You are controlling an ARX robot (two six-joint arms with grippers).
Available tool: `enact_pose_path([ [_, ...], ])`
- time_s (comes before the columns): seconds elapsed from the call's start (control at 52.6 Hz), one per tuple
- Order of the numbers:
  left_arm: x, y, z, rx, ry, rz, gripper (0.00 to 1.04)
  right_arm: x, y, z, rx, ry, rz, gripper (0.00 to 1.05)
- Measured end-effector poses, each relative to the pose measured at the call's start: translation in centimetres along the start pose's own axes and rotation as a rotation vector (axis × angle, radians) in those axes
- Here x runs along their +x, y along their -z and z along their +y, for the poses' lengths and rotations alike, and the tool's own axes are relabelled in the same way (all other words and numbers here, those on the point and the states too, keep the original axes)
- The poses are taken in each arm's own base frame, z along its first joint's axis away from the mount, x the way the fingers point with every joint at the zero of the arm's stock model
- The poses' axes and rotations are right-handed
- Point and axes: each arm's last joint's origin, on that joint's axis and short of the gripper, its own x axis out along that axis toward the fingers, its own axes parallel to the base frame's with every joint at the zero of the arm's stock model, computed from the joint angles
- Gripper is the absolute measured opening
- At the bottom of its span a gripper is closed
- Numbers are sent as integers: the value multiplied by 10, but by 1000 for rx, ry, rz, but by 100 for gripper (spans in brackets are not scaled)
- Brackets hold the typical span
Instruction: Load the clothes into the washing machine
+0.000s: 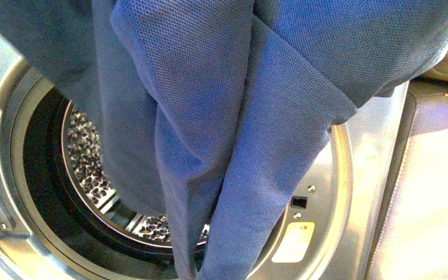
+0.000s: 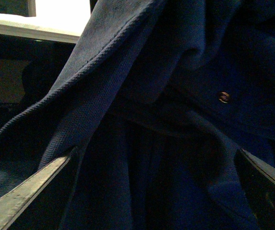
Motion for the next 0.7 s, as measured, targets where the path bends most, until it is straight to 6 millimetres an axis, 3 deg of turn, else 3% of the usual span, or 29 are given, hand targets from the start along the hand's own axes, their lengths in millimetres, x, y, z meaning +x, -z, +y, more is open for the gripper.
enact_pose_path([
  [0.285,-16,-11,-8,55,37,-34,98,0,0,0,0,0,0,17],
  [0.532,-10,-18,12,75,27,-60,98,0,0,0,0,0,0,17],
  [0.703,1,-6,27,51,108,-42,98,0,0,0,0,0,0,17],
])
